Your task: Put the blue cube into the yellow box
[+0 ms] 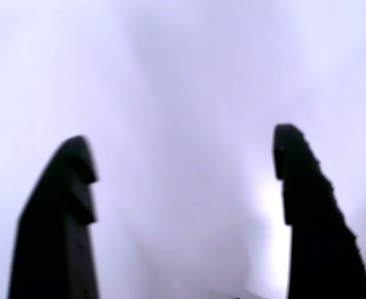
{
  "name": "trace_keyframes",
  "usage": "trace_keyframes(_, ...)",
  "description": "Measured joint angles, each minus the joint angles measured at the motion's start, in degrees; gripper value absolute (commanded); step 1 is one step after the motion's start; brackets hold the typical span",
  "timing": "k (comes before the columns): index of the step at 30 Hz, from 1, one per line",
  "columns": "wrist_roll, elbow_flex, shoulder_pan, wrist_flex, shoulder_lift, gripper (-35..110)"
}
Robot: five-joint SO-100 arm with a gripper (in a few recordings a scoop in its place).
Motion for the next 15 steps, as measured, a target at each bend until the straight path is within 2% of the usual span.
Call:
trace_keyframes(6,0.0,8.9,-15.6,-1.1,6.2,1)
trace_keyframes(15,-1.1,24.1,-25.8,-5.7,16.3,0)
